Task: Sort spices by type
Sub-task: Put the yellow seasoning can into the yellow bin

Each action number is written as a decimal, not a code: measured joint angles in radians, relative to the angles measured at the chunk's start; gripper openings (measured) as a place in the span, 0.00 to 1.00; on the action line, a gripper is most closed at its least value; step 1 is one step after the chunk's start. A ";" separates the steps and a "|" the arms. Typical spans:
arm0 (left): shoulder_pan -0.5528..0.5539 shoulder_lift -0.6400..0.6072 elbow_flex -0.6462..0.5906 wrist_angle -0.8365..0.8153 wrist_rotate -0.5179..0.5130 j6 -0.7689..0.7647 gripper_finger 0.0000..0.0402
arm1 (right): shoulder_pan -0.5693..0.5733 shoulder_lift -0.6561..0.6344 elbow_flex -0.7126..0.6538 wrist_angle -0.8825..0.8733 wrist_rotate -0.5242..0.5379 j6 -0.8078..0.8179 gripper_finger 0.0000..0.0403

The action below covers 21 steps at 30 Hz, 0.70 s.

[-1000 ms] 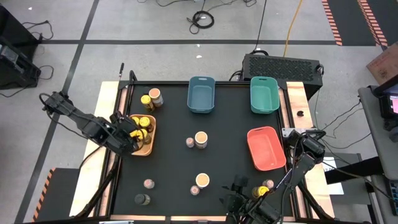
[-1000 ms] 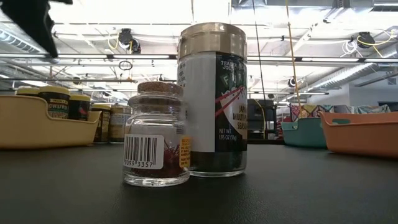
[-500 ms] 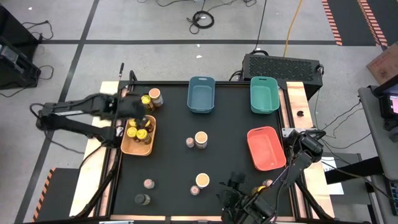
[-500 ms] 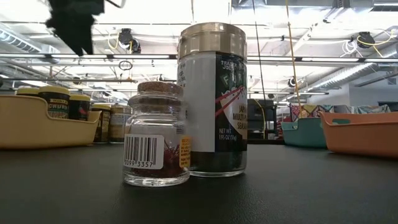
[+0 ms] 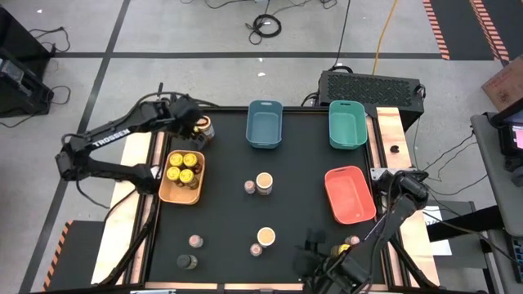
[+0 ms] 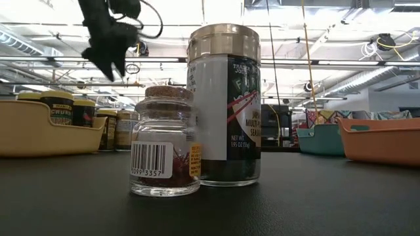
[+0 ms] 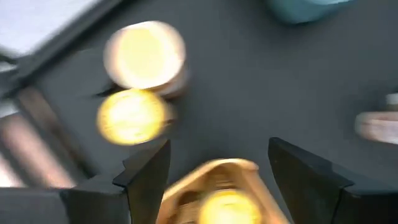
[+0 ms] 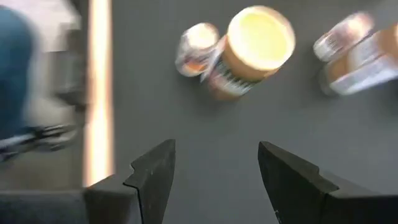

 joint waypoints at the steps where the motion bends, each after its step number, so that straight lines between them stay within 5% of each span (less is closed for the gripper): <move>1: -0.017 -0.008 0.000 0.023 0.042 0.000 0.68 | 0.000 -0.013 0.010 -0.004 -0.054 0.027 0.56; 6: -0.153 -0.060 0.000 0.154 0.105 -0.001 0.68 | -0.001 -0.048 0.075 -0.103 -0.257 0.174 0.56; 13: -0.346 -0.098 0.000 0.324 0.104 -0.027 0.68 | -0.002 -0.058 0.213 -0.484 -0.290 0.405 0.56; 21: -0.445 -0.093 0.000 0.340 0.039 -0.016 0.68 | 0.038 -0.055 0.124 -0.489 -0.485 0.436 0.56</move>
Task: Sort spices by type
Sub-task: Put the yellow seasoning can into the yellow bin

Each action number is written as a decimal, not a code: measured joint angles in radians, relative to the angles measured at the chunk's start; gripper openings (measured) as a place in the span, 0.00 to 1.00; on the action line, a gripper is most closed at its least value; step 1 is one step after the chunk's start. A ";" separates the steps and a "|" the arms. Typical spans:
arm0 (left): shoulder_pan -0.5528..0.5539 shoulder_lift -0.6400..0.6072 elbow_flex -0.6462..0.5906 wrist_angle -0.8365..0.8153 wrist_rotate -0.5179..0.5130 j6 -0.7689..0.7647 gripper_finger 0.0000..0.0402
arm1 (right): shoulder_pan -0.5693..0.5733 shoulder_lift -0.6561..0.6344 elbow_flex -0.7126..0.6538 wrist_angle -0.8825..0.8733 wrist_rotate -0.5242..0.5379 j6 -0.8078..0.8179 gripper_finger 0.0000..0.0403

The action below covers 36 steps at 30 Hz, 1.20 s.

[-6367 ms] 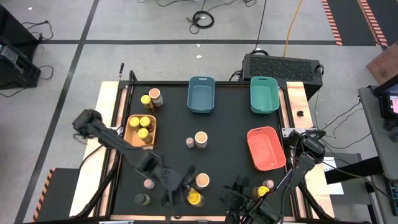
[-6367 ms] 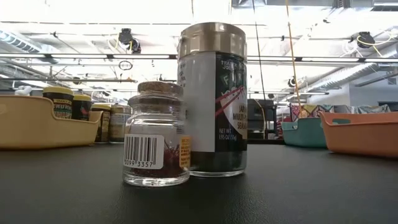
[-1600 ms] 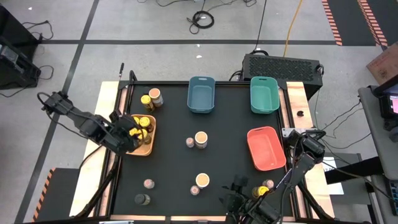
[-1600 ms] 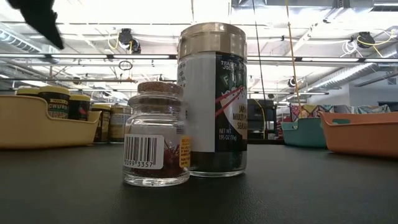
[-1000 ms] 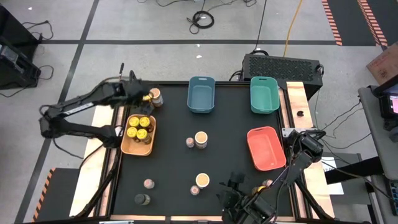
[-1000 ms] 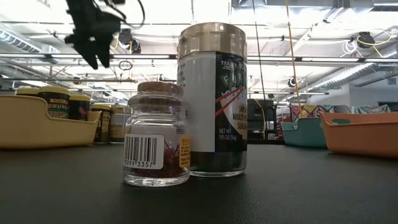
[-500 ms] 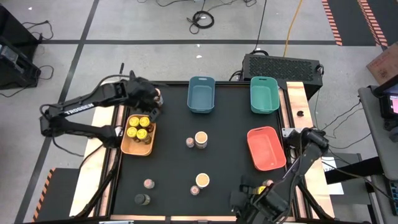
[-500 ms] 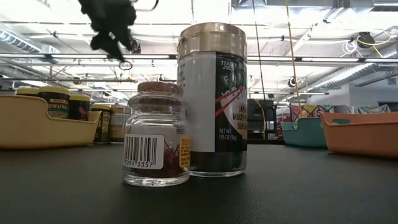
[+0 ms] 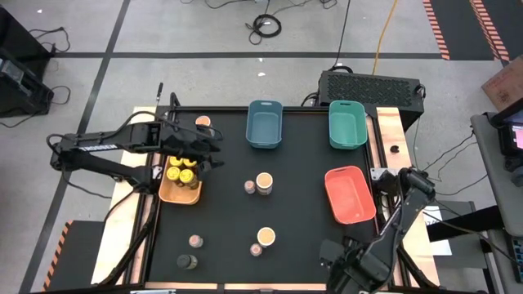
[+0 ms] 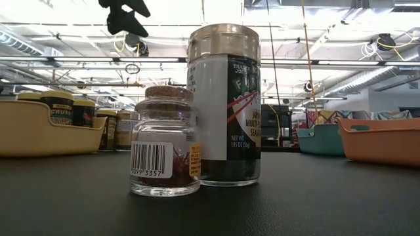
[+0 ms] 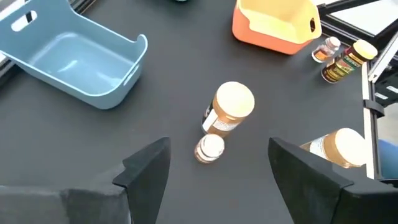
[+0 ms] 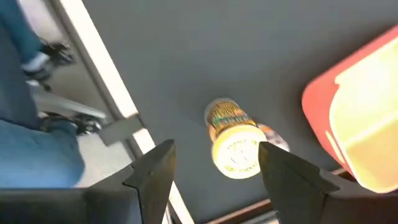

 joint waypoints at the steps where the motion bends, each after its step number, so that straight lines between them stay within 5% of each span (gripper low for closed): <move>1: -0.002 0.000 0.000 0.002 -0.005 0.003 0.68 | 0.003 0.000 -0.019 -0.001 -0.010 0.000 0.56; 11: -0.003 0.000 0.000 0.012 -0.029 0.018 0.68 | 0.014 0.002 -0.181 0.049 -0.106 -0.052 0.56; 36: -0.003 0.000 0.000 0.011 -0.029 0.025 0.68 | 0.025 0.002 -0.193 0.037 -0.101 -0.220 0.56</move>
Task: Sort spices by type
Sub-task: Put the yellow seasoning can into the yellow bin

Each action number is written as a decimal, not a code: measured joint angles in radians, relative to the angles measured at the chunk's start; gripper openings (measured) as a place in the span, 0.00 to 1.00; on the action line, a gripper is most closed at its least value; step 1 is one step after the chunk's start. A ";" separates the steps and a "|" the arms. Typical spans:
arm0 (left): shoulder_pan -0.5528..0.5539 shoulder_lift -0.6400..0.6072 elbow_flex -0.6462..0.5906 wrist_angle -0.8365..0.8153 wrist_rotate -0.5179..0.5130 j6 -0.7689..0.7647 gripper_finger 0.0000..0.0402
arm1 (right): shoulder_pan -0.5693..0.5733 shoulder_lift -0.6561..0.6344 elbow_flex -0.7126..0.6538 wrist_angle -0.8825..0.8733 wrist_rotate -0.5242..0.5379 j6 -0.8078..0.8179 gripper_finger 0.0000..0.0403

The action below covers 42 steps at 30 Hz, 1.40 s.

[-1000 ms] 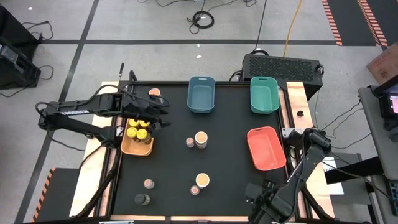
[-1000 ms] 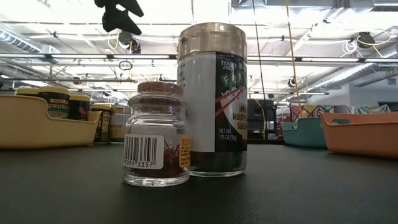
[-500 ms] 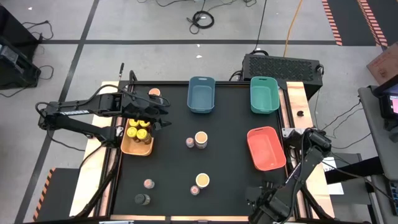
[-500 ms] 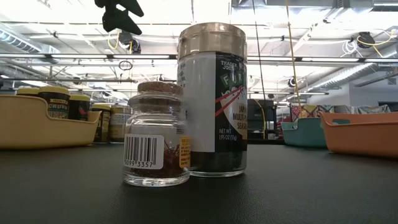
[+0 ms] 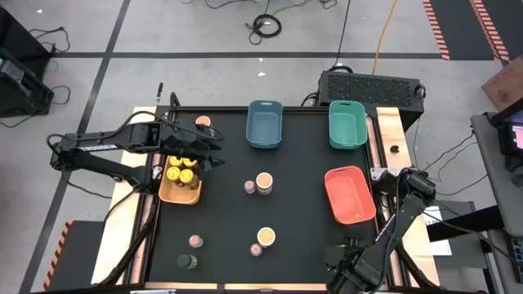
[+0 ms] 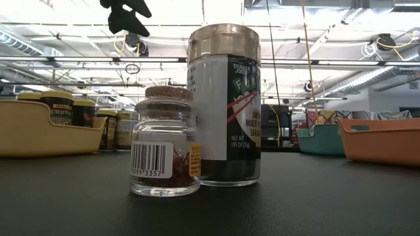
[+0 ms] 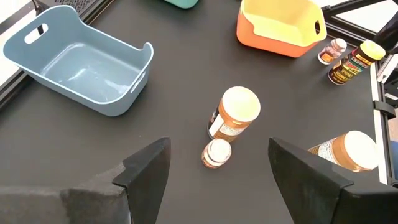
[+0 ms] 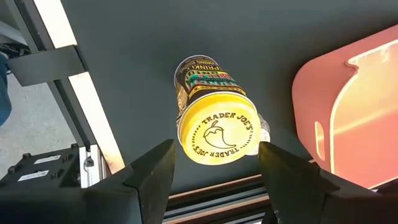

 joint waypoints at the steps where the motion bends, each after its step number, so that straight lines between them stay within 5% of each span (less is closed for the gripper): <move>1: 0.000 0.000 0.000 0.000 0.000 0.000 0.68 | 0.000 0.000 0.000 0.000 0.000 0.000 0.56; 27: 0.000 0.000 0.000 0.000 0.000 0.017 0.68 | -0.013 0.000 -0.001 -0.040 -0.001 0.131 0.57; 37: 0.000 0.000 0.000 0.000 0.000 0.017 0.68 | -0.019 0.000 -0.001 -0.045 -0.105 0.227 0.80; 42: 0.000 0.000 0.000 0.000 0.000 0.017 0.68 | -0.019 0.000 -0.001 -0.003 -0.052 0.191 0.92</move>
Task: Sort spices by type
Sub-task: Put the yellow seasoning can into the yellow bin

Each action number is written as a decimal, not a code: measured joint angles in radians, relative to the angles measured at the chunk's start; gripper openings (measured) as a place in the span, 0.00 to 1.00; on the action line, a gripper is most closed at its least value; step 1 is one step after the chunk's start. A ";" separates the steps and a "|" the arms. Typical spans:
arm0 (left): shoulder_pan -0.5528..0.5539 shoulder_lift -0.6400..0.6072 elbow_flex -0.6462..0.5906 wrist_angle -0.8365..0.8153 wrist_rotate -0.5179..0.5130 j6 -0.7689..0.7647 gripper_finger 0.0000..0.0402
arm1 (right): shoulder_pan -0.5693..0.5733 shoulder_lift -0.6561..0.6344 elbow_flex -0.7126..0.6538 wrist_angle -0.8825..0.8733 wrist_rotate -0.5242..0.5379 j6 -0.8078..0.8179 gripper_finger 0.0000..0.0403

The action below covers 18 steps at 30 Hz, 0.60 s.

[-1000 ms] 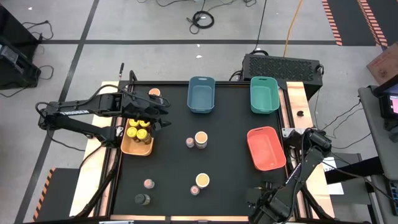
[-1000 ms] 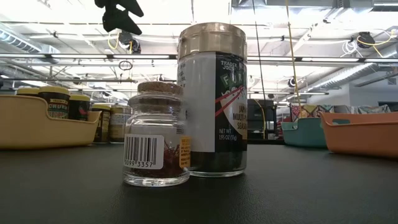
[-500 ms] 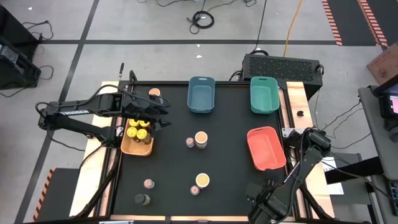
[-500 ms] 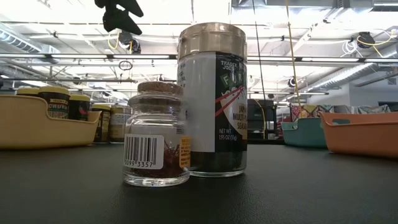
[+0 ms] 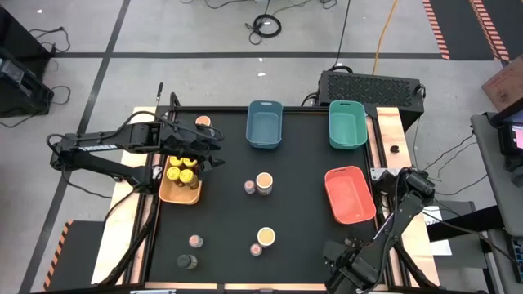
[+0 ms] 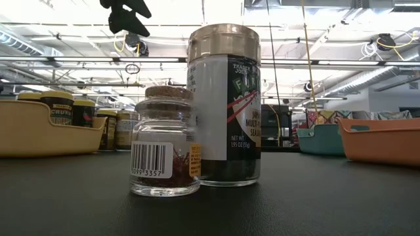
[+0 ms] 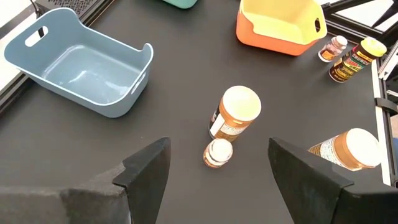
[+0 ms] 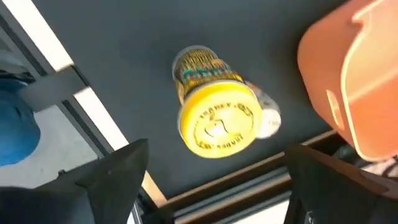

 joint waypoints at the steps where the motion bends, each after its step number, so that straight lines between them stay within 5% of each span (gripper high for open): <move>1: 0.000 0.000 0.000 0.000 0.000 0.000 0.68 | 0.000 0.000 0.000 0.002 0.015 -0.009 0.93; 18: 0.000 0.000 0.000 0.000 0.000 0.005 0.68 | -0.003 0.001 -0.237 0.254 0.028 -0.099 0.92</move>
